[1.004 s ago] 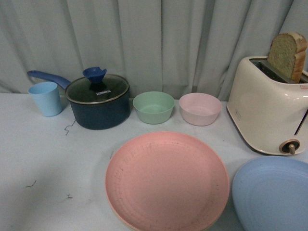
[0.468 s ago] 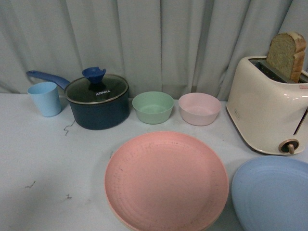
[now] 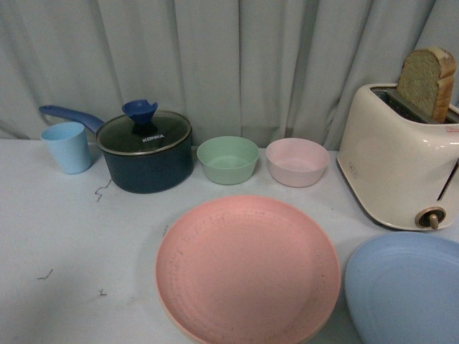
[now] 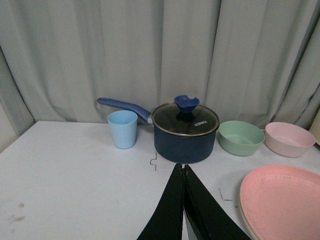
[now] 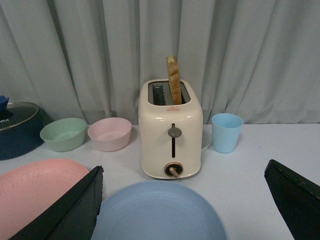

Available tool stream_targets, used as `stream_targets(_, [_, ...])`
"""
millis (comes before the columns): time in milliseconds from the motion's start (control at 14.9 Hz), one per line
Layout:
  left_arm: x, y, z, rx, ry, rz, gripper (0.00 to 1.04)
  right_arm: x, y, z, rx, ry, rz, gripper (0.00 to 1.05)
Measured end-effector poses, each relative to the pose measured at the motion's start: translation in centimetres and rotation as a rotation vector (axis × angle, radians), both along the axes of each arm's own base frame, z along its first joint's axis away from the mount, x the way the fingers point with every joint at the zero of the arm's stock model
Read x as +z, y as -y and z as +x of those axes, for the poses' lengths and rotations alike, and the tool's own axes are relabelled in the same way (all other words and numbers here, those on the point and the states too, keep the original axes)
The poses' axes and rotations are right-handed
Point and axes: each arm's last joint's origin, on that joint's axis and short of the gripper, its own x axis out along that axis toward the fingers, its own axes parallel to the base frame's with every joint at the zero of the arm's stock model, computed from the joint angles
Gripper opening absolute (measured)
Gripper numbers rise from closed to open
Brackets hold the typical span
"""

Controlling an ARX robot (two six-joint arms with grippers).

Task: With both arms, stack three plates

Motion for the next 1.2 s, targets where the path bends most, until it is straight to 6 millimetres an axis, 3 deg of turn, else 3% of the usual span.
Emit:
stream_targets(268, [-0.7,0.0,-1.1,-0.003,-0.058,0.000,0.02,0.0,0.0,0.0,0.000,0.000,0.000,0.98])
stream_targets(335, [-0.1,0.0,-1.4,-0.002,0.006,0.000,0.02,0.0,0.0,0.0,0.000,-0.001,0.000,0.98])
stream_targets(602, [-0.4,0.0,-1.4,0.002,-0.015,0.000,0.03,0.0,0.0,0.0,0.000,0.000,0.000,0.98])
stream_targets(1004, [-0.4,0.0,-1.4,0.001,-0.014,0.000,0.78,0.0,0.0,0.0,0.000,0.000,0.000,0.98])
stream_targets(1204, [-0.4,0.0,-1.4,0.003,-0.015,0.000,0.91,-0.2,0.2,-0.1,0.082,-0.160,0.032,0.98])
